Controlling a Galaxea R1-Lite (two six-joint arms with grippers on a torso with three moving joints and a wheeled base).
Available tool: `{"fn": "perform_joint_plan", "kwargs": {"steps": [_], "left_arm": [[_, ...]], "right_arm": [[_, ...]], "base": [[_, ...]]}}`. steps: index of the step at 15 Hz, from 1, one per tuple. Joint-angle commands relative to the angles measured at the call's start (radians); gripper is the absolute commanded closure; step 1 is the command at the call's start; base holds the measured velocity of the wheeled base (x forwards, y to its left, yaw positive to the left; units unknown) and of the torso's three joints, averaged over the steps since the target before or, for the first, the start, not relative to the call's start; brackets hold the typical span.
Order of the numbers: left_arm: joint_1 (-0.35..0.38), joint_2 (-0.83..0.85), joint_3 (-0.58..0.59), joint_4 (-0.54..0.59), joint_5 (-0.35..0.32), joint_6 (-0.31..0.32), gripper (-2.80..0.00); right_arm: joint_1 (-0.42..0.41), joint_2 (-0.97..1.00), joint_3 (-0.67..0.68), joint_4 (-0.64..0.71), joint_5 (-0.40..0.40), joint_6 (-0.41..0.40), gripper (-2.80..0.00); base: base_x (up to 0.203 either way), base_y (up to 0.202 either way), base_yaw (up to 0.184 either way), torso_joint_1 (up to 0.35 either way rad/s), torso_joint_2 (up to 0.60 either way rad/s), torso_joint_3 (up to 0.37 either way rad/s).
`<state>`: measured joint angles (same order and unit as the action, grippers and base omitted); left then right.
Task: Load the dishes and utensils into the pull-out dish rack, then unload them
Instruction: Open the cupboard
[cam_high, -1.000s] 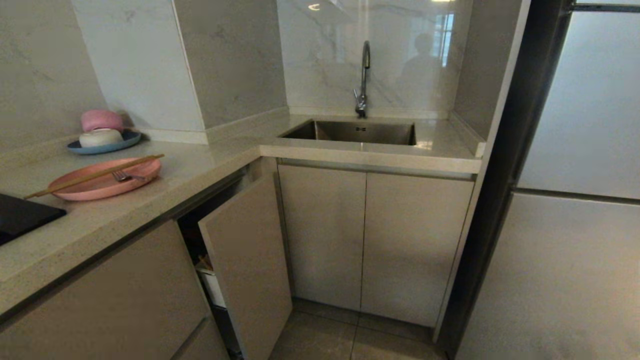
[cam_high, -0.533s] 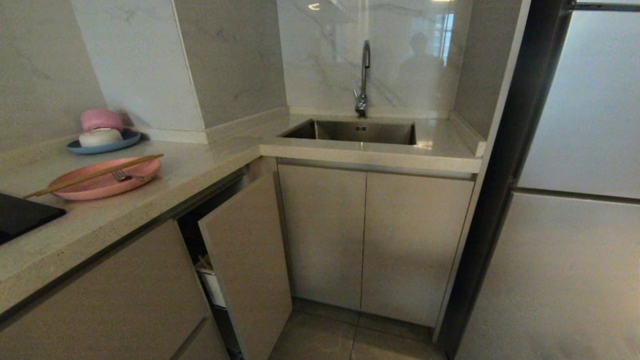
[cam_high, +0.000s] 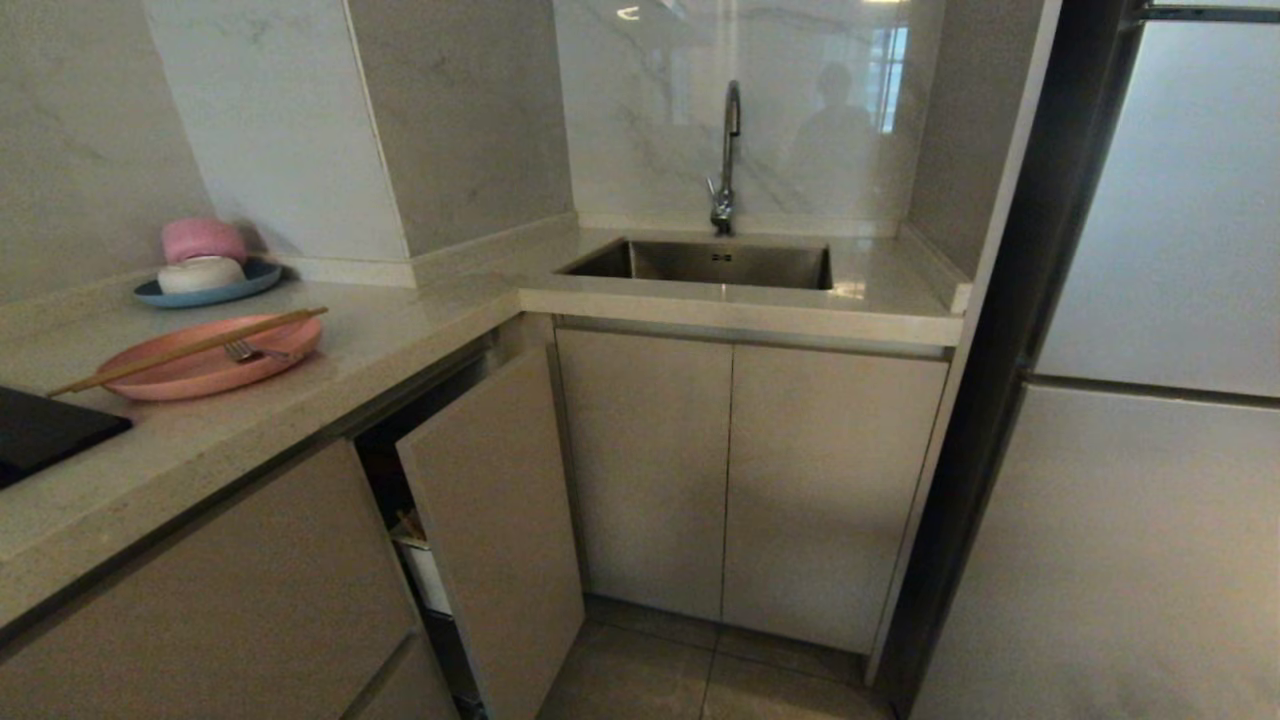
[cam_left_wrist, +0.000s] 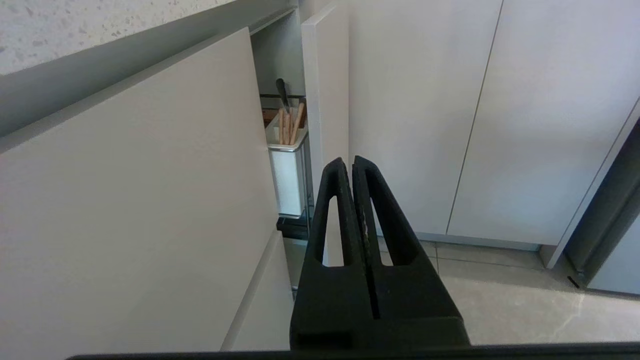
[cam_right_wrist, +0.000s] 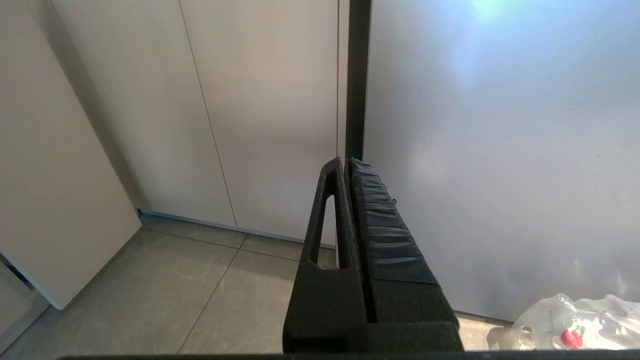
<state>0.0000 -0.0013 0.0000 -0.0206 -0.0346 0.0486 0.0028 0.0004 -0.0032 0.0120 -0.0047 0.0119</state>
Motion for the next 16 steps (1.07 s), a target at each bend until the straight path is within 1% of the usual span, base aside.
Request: {"fn": "perform_joint_plan", "kwargs": {"steps": [1, 3, 5, 8, 13, 16], "left_arm": [[0.000, 0.001, -0.054, 0.005, 0.009, -0.001, 0.00], [0.000, 0.014, -0.190, 0.070, 0.016, 0.000, 0.00], [0.000, 0.090, -0.365, 0.153, 0.018, 0.001, 0.00], [-0.007, 0.363, -0.630, 0.203, 0.020, 0.002, 0.00], [-0.007, 0.847, -1.066, 0.213, 0.022, 0.005, 0.00], [-0.034, 1.099, -1.289, 0.227, 0.028, 0.005, 0.00]], "right_arm": [[0.000, 0.001, 0.000, 0.000, -0.001, 0.000, 0.00], [0.000, 0.001, 0.000, 0.000, 0.000, 0.000, 0.00], [0.000, 0.001, 0.000, 0.000, 0.000, 0.000, 0.00], [0.000, 0.000, 0.000, 0.000, 0.000, 0.000, 0.00], [0.000, 0.001, 0.000, 0.000, 0.000, 0.000, 0.00], [0.000, 0.001, 0.000, 0.000, 0.000, 0.000, 0.00]], "base": [[0.000, 0.000, 0.000, 0.000, 0.00, 0.000], [0.000, 0.000, 0.000, 0.000, 0.00, 0.000], [0.000, 0.000, 0.000, 0.000, 0.00, 0.000], [0.000, 0.000, 0.000, 0.000, 0.00, 0.000], [0.000, 0.000, 0.000, 0.000, 0.00, 0.000], [0.000, 0.000, 0.000, 0.000, 0.00, 0.000]]}}
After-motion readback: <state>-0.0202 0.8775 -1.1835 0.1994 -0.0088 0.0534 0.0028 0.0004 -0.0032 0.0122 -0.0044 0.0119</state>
